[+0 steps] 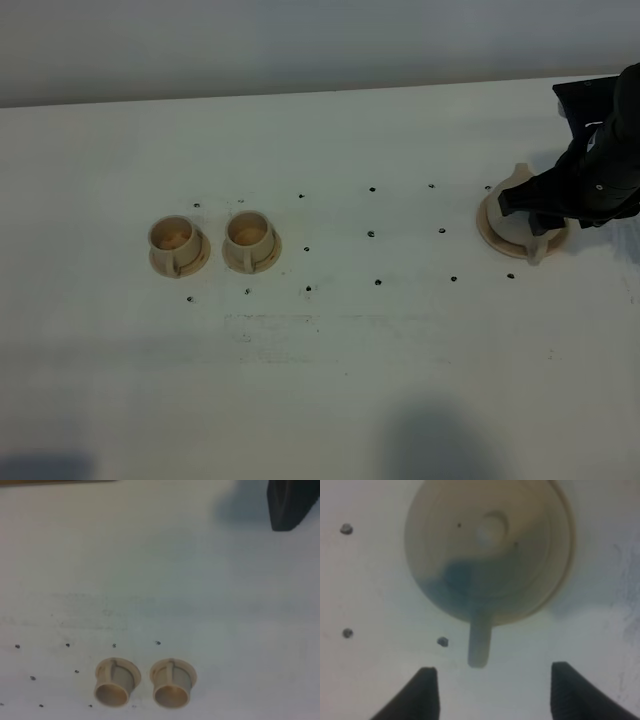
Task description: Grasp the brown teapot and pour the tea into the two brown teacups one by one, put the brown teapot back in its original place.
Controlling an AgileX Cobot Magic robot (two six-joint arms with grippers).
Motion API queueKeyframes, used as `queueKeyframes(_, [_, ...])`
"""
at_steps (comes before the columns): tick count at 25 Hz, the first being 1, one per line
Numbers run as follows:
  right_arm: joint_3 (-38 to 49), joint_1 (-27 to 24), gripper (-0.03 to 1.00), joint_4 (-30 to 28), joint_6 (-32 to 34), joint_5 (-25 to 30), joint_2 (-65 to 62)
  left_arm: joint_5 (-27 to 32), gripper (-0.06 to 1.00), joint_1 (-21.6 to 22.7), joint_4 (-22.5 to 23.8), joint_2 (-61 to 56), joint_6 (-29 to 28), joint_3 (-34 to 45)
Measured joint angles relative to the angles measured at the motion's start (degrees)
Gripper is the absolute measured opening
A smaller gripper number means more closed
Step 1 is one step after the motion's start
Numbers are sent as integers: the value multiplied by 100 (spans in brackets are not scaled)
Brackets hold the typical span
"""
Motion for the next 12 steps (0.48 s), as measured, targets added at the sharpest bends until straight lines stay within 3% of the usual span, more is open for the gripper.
queueKeyframes(12, [0,0,48,71,0,-156,177,0,33,0,0,0,5,0])
